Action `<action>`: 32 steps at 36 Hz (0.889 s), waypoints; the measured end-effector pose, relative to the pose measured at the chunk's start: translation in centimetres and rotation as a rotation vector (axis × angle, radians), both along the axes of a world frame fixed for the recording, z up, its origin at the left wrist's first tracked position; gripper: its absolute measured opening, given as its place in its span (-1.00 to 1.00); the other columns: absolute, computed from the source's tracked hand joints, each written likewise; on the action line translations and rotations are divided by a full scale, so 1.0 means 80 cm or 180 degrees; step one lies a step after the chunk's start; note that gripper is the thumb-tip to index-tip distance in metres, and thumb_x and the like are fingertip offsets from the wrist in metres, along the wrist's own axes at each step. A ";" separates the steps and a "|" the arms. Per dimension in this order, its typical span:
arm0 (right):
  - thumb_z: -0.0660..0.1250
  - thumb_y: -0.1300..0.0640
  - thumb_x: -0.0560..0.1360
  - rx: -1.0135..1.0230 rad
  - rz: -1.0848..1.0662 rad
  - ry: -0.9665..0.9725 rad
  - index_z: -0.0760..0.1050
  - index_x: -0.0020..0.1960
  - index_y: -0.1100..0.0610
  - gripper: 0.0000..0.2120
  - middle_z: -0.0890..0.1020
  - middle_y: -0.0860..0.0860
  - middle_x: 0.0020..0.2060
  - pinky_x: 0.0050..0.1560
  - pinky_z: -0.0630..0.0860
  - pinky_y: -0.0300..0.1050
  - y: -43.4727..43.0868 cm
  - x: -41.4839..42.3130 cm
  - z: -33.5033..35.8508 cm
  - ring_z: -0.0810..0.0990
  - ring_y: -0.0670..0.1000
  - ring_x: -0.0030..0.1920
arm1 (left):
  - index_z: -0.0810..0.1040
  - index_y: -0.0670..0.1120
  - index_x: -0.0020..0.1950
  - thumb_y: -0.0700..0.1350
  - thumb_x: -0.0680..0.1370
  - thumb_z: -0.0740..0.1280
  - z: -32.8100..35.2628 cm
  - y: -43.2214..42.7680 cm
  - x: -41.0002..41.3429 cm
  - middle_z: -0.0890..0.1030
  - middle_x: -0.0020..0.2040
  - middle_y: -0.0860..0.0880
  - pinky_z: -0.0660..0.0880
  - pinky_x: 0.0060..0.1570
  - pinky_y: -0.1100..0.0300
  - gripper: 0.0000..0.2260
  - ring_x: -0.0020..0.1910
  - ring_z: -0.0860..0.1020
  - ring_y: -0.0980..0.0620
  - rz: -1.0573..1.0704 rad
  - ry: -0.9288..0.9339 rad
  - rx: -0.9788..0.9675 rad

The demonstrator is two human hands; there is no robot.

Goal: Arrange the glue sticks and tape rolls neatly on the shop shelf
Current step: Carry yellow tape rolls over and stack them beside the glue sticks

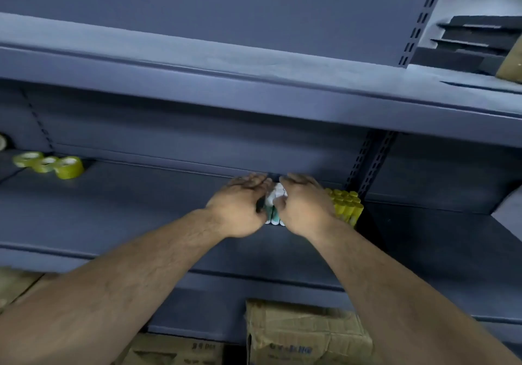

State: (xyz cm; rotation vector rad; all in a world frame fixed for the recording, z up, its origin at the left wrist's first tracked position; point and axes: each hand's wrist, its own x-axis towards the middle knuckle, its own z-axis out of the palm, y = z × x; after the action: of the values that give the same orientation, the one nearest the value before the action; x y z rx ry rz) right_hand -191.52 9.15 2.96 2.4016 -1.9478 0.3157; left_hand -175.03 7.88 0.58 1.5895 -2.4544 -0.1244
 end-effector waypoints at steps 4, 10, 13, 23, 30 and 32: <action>0.20 -0.12 0.63 0.0130 0.0366 0.0045 0.19 0.60 0.08 -0.40 0.22 0.01 0.59 0.54 0.05 -0.12 0.003 0.021 -0.005 0.11 0.05 0.57 | -0.01 0.00 0.64 0.09 0.59 0.14 0.002 0.028 0.040 0.00 0.64 0.03 -0.13 0.54 0.17 -0.34 0.60 -0.03 0.08 0.0420 -0.0056 0.0079; 0.16 -0.16 0.65 0.0278 0.0866 0.0067 0.16 0.61 0.02 -0.41 0.14 -0.03 0.61 0.56 -0.02 -0.08 0.008 0.072 -0.028 0.04 0.02 0.60 | -0.01 0.00 0.64 0.15 0.53 0.00 -0.001 0.088 0.122 0.02 0.64 0.02 -0.12 0.55 0.07 -0.32 0.61 -0.05 0.04 0.1070 -0.0227 0.0147; 0.15 -0.16 0.65 0.0330 0.1052 0.0009 0.17 0.60 0.00 -0.42 0.16 -0.06 0.60 0.56 0.05 -0.06 0.017 0.108 -0.031 0.03 0.00 0.60 | -0.04 0.02 0.64 0.09 0.61 0.07 -0.002 0.120 0.165 -0.02 0.64 0.05 -0.12 0.57 0.05 -0.38 0.60 -0.10 0.08 0.1370 -0.0130 0.0198; 0.11 -0.17 0.66 0.0444 0.1517 0.0038 0.13 0.62 -0.03 -0.43 0.12 -0.11 0.61 0.54 0.11 -0.04 0.059 0.256 -0.017 -0.01 -0.06 0.60 | -0.04 0.06 0.64 0.13 0.57 0.06 -0.010 0.198 0.309 -0.04 0.63 0.11 -0.16 0.56 0.09 -0.35 0.59 -0.13 0.15 0.1899 0.0265 0.0048; 0.12 -0.19 0.66 0.0355 0.1749 0.0163 0.15 0.62 -0.02 -0.42 0.15 -0.07 0.61 0.57 0.04 -0.05 0.098 0.406 -0.013 0.02 -0.03 0.60 | -0.03 0.07 0.64 0.11 0.61 0.07 -0.014 0.245 0.439 -0.05 0.63 0.12 -0.20 0.56 0.08 -0.39 0.59 -0.15 0.16 0.2027 0.0361 -0.0047; 0.12 -0.19 0.66 0.0338 0.1831 0.0186 0.16 0.62 -0.02 -0.42 0.16 -0.07 0.60 0.57 0.05 -0.03 0.111 0.453 -0.011 0.03 -0.02 0.60 | -0.03 0.06 0.64 0.11 0.62 0.07 -0.015 0.257 0.482 -0.05 0.63 0.11 -0.22 0.55 0.09 -0.39 0.59 -0.14 0.15 0.2063 0.0327 -0.0025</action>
State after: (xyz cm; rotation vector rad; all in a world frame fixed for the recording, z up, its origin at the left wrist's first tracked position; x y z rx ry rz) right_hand -155.29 18.00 2.11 2.9595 -1.2392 0.1505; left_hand -136.47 28.42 -0.62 2.2125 -1.7498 -0.0853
